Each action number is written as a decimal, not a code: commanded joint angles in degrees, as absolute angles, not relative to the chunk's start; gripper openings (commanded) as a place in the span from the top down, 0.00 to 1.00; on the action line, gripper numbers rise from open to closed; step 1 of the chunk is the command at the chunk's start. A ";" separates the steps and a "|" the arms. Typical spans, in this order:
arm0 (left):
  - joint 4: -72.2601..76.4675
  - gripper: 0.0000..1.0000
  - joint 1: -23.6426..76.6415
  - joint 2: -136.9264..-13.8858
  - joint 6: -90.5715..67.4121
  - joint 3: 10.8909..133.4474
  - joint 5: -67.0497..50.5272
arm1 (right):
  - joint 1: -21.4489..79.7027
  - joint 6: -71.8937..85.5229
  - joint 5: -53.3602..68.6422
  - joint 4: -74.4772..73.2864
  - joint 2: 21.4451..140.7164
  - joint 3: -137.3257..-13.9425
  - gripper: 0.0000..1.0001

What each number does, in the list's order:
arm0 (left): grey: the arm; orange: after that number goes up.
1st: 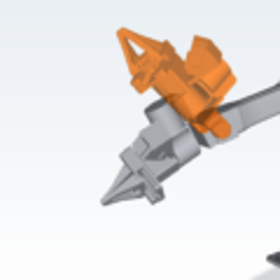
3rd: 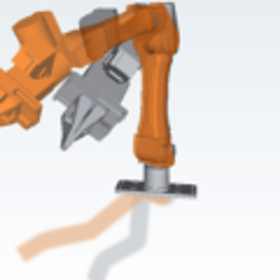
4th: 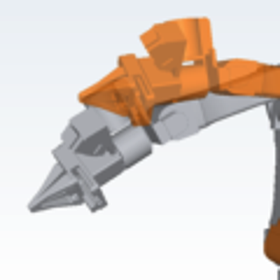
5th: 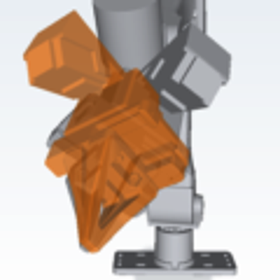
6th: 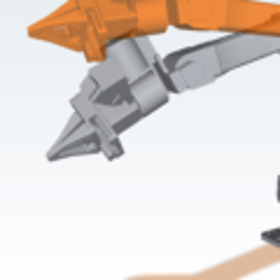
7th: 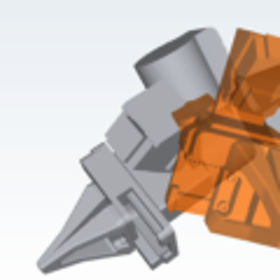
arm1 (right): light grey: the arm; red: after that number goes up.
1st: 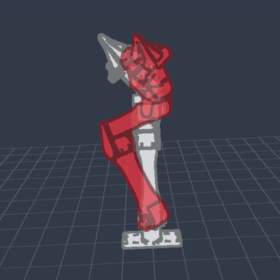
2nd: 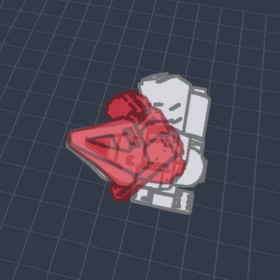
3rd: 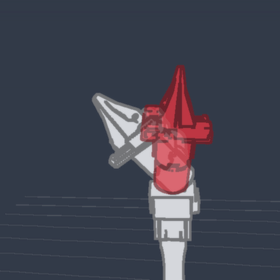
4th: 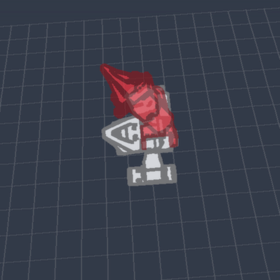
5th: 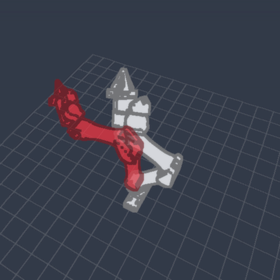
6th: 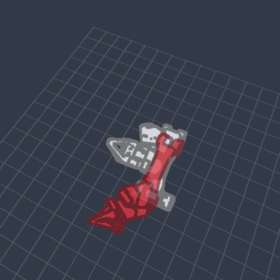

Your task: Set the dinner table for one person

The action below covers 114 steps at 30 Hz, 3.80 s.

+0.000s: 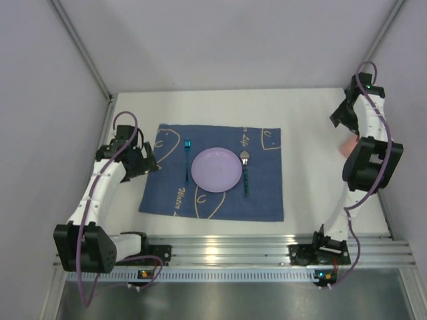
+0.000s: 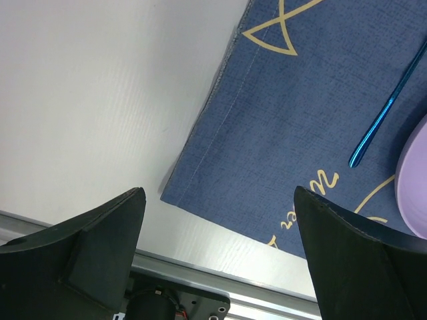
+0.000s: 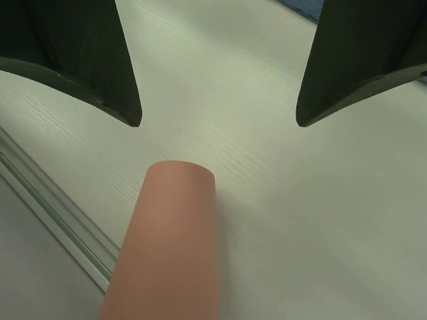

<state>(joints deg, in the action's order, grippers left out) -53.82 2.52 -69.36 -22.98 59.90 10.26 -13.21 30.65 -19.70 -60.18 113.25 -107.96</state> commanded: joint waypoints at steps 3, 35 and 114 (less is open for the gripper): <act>-51.85 0.02 2.64 -69.52 -21.89 61.17 8.35 | -14.58 32.25 -23.90 -63.46 116.45 -106.80 0.00; -54.76 0.02 2.81 -77.61 -17.84 69.17 7.47 | -21.36 28.04 -22.06 -50.01 126.83 -105.56 0.00; -18.34 1.00 11.16 -81.74 -50.04 71.70 -62.68 | 37.80 14.42 24.09 -38.67 87.89 -87.36 0.96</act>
<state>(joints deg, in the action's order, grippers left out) -8.27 9.82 -85.80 -59.11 66.76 -58.26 39.86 15.86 31.48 -40.86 87.46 -83.29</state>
